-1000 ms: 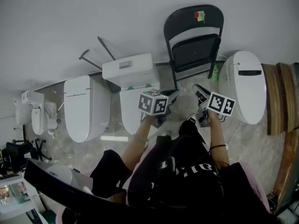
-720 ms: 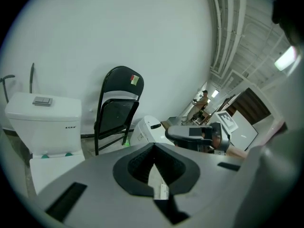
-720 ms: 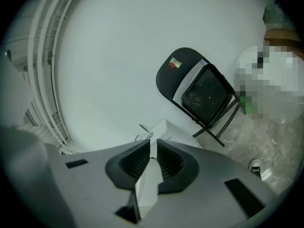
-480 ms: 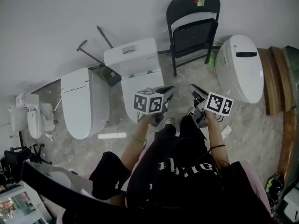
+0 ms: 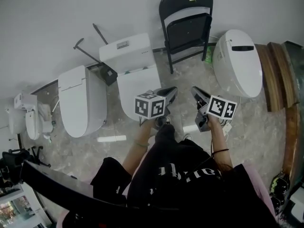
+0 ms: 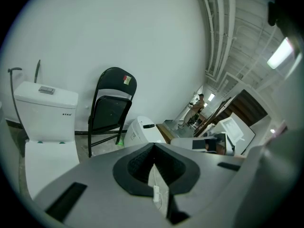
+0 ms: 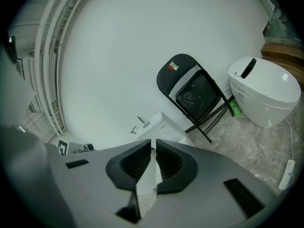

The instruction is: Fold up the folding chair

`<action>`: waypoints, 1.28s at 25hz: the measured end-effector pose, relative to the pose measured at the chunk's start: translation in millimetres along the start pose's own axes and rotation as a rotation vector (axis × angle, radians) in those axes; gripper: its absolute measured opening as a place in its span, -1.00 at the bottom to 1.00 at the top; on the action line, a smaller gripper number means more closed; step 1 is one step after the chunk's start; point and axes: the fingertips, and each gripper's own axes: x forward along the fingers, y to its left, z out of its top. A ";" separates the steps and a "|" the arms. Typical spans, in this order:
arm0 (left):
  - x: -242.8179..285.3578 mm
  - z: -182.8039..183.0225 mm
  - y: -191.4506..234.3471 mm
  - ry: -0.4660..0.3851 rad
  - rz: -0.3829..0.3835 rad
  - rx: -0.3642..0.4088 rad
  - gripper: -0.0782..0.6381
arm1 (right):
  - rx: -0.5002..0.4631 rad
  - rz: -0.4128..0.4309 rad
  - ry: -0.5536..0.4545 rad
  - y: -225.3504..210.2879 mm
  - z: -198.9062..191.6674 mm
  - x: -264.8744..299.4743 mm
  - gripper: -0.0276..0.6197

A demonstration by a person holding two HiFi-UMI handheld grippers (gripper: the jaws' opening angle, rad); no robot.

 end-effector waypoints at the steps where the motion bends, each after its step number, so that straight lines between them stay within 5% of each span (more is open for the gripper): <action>1: -0.7 -4.8 -9.1 -0.013 0.008 0.000 -0.77 | -0.009 0.002 0.004 -3.2 -5.8 -10.1 -0.79; 15: -0.8 -104.7 -139.3 -0.084 0.071 -0.066 -0.77 | -0.106 0.038 0.064 -33.6 -74.5 -141.1 -0.79; 32: -5.5 -117.7 -178.2 -0.120 0.086 -0.037 -0.77 | -0.164 0.042 0.062 -23.9 -83.4 -175.9 -0.82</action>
